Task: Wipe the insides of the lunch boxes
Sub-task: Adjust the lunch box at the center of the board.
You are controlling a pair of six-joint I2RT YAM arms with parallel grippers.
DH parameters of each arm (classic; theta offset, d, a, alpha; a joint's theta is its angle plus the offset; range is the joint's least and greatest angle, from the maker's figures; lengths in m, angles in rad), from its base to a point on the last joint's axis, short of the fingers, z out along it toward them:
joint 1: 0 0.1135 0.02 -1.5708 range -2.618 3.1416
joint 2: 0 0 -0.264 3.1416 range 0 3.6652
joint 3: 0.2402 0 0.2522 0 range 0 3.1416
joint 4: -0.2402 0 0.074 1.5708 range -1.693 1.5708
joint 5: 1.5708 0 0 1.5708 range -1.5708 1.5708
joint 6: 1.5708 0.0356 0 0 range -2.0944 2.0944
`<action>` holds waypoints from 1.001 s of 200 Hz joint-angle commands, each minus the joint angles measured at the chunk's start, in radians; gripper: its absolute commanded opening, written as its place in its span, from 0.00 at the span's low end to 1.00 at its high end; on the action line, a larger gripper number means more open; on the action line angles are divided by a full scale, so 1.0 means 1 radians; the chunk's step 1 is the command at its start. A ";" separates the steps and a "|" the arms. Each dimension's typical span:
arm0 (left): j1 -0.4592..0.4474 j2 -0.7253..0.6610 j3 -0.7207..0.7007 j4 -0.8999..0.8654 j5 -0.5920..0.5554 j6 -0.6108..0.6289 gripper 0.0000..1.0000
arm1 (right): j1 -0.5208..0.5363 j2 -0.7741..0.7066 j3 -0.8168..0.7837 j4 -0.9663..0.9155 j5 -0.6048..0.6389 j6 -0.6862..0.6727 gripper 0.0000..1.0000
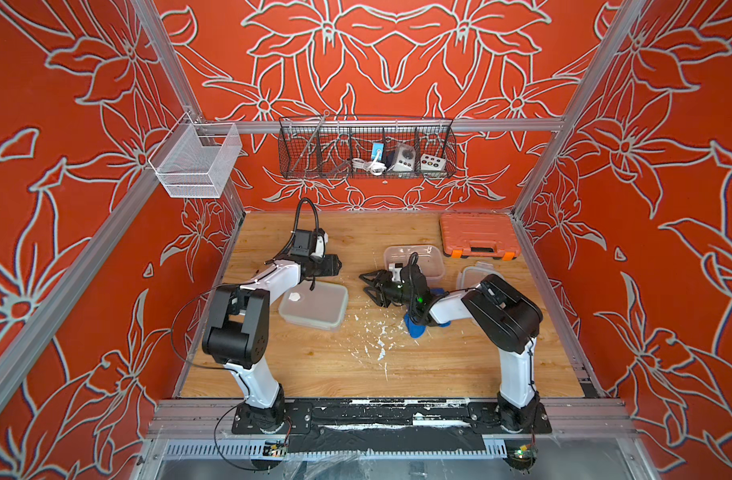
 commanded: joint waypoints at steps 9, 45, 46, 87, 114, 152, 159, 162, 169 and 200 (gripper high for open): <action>0.007 -0.135 0.008 -0.024 -0.090 -0.029 0.64 | 0.023 -0.088 -0.082 0.041 0.036 0.031 0.59; 0.010 -0.219 -0.079 -0.058 -0.124 -0.047 0.65 | 0.053 -0.141 -0.161 0.073 0.069 0.063 0.60; 0.010 -0.224 -0.082 -0.058 -0.125 -0.048 0.65 | 0.054 -0.142 -0.163 0.073 0.070 0.064 0.60; 0.022 -0.351 -0.180 -0.062 -0.224 -0.100 0.69 | 0.121 -0.152 -0.195 0.122 0.128 0.056 0.60; 0.034 -0.391 -0.238 -0.104 -0.286 -0.144 0.71 | 0.162 -0.085 -0.240 0.254 0.176 0.087 0.60; 0.059 -0.477 -0.305 -0.107 -0.285 -0.170 0.77 | 0.253 -0.011 -0.290 0.380 0.278 0.105 0.60; 0.059 -0.488 -0.310 -0.105 -0.275 -0.170 0.78 | 0.270 -0.002 -0.288 0.393 0.295 0.097 0.60; 0.059 -0.490 -0.315 -0.105 -0.271 -0.170 0.78 | 0.276 0.005 -0.288 0.398 0.301 0.095 0.60; 0.060 -0.496 -0.324 -0.104 -0.262 -0.172 0.79 | 0.290 0.020 -0.285 0.419 0.320 0.094 0.60; 0.062 -0.515 -0.377 -0.102 -0.280 -0.183 0.82 | 0.323 0.094 -0.277 0.500 0.378 0.093 0.60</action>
